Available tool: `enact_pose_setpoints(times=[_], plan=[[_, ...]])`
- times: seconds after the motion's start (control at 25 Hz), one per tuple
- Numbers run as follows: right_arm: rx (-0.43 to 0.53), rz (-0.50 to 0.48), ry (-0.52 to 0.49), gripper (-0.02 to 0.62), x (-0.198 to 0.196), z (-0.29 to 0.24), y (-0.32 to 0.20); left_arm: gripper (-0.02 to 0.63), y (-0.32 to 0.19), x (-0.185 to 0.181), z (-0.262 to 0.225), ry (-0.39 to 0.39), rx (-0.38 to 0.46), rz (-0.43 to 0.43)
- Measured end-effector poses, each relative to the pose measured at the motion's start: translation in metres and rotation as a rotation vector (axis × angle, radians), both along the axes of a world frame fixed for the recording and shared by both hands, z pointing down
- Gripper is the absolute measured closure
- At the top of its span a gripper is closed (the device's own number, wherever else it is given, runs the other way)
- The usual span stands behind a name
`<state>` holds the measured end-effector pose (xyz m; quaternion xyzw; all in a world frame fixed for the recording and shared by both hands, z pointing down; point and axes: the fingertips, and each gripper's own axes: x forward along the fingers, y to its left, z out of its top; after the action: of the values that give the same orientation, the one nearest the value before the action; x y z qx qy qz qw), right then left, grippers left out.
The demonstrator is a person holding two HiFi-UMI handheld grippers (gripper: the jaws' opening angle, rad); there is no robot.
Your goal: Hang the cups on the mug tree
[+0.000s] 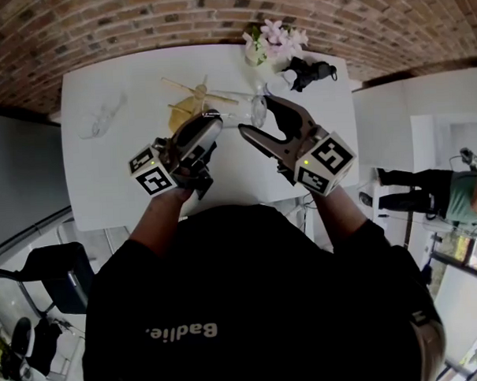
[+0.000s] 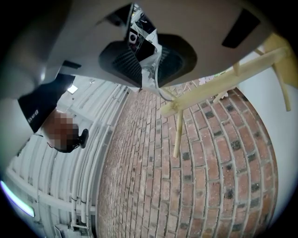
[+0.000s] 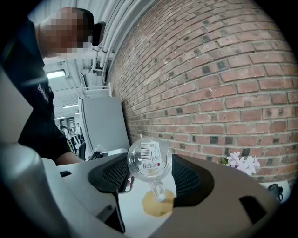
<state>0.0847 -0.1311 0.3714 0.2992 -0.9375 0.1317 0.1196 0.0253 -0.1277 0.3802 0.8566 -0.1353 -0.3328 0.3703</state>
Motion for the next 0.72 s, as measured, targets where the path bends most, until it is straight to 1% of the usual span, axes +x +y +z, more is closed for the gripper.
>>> enact_pose_setpoints(times=[0.28,0.72], plan=[[0.006,-0.014,0.041,0.285,-0.0003,0.0058,0.0021,0.512,-0.0001,-0.0027,0.0024,-0.007,0.0,-0.019],[0.02,-0.004,0.048,0.287,-0.003,0.0083,0.0024,0.499,-0.0016,-0.005,0.0087,-0.013,-0.015,-0.047]])
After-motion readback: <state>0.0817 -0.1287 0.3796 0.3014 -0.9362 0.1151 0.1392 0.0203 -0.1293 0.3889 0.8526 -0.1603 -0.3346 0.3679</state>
